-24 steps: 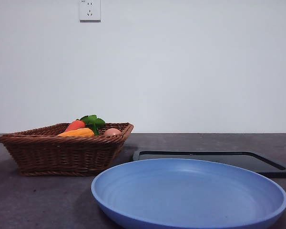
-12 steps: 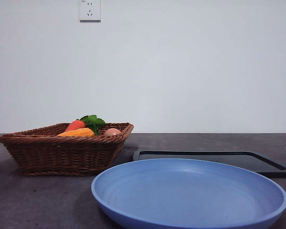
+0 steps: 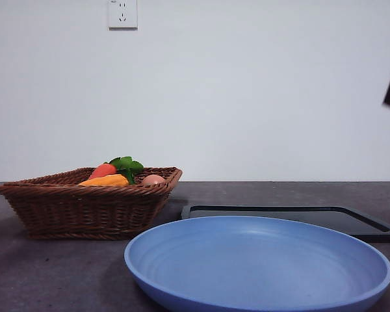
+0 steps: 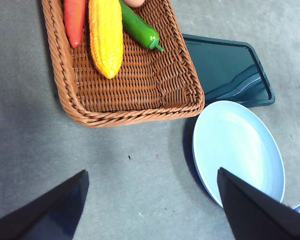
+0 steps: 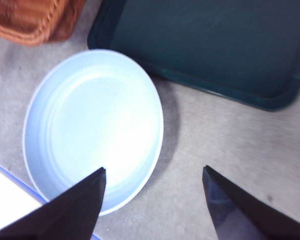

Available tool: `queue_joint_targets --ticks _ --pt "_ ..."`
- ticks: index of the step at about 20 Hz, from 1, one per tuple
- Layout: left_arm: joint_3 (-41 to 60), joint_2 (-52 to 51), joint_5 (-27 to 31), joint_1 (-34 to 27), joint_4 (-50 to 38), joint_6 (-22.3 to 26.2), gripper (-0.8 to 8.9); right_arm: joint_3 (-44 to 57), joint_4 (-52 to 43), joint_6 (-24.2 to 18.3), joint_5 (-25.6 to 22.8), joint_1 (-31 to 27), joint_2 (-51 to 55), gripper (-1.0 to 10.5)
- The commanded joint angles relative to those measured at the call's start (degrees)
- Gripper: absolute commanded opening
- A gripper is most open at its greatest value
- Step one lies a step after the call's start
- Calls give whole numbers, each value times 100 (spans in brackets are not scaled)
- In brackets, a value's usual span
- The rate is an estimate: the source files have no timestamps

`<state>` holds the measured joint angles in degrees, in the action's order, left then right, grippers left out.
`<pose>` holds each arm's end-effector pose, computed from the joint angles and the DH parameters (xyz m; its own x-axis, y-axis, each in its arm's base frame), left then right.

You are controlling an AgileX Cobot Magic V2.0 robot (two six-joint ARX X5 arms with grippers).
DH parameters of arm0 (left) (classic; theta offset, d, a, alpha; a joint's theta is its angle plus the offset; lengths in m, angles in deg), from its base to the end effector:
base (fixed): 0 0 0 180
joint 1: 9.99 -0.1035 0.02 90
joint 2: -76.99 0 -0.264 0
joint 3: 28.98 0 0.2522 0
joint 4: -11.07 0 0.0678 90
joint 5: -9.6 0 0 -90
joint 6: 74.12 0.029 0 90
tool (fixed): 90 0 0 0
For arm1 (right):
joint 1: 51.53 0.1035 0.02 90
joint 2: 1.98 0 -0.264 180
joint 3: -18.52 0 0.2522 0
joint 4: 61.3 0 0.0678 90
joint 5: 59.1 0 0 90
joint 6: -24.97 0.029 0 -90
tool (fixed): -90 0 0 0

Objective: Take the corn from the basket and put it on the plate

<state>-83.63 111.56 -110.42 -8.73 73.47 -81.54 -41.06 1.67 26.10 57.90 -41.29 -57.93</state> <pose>0.1078 -0.0169 0.2773 0.6291 -0.5143 -0.5830 0.2987 0.8522 -0.4295 0.1666 0.0435 0.2577 0.3664 0.5275 -0.7665 -0.3694 0.8385 0.4005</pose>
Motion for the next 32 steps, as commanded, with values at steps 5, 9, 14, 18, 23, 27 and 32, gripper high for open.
queue_joint_targets --ticks 5,9,14,18,23,27,32 --pt "-83 33 -26 4 -39 28 417 -103 -758 122 -4 483 -1561 307" --pt "-83 33 -26 4 -39 28 417 -103 -1143 125 0 680 -2391 305" --pt "-83 35 -26 4 -46 28 417 -103 -1484 125 -2 957 -3025 239" --pt "-83 35 -26 4 -46 28 417 -103 -1631 125 -2 1069 -3213 98" --pt "-85 46 -26 4 -94 31 416 -103 -1657 131 -24 1060 -3233 2" --pt "-94 284 -24 9 -413 28 415 -190 -1471 190 -20 1058 -3003 2" --pt "-511 1182 153 376 -892 31 400 -568 -717 186 -15 1058 -2122 2"
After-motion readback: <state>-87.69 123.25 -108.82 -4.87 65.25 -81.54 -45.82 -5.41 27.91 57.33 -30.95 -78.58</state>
